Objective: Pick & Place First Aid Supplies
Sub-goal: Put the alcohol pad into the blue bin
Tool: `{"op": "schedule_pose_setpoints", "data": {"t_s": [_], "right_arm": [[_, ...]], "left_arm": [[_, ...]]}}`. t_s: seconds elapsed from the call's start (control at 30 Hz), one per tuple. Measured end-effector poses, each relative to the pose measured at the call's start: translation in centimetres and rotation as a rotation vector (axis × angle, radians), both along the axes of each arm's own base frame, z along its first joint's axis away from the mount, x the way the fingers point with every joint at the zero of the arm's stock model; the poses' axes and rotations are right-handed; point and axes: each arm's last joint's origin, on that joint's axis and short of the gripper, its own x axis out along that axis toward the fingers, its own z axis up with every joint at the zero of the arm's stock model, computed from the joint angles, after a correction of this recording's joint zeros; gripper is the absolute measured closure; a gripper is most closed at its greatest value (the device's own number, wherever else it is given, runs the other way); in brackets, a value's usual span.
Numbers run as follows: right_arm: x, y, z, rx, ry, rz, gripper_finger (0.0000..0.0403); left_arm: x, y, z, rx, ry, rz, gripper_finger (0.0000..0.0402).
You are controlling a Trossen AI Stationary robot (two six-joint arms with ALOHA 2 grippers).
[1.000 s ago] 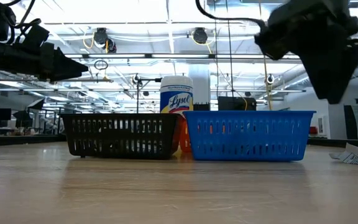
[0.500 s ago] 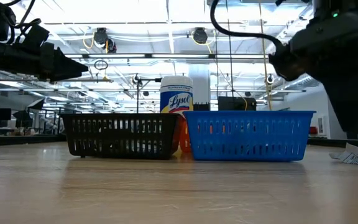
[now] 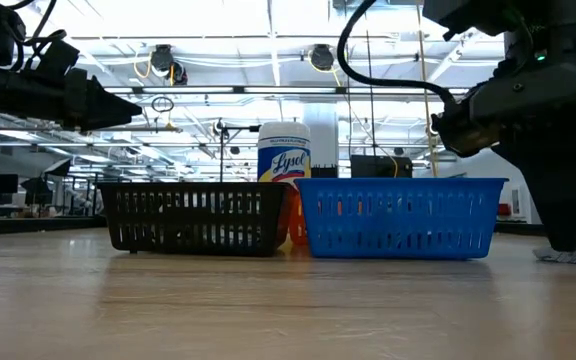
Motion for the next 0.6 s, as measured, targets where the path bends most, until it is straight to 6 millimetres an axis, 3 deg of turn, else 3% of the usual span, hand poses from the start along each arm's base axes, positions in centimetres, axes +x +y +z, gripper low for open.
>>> {"op": "schedule_pose_setpoints", "data": {"t_s": [0.1,0.27,0.4,0.6], "right_arm": [[0.0,0.0,0.0,0.0,0.001,0.0,0.028],[0.0,0.0,0.0,-0.001,0.0,0.009,0.0384],[-0.2,-0.2,0.5,-0.013,0.017,0.018,0.0398],[-1.1,-1.4,3.7,-0.043,0.069,0.008,0.0402]], "left_arm": [[0.0,0.0,0.0,0.0,0.0,0.0,0.0009],[0.0,0.0,0.0,0.0,0.0,0.0,0.0009],[0.0,0.0,0.0,0.0,0.0,0.0,0.0009],[0.0,0.0,0.0,0.0,0.0,0.0,0.0009]]}}
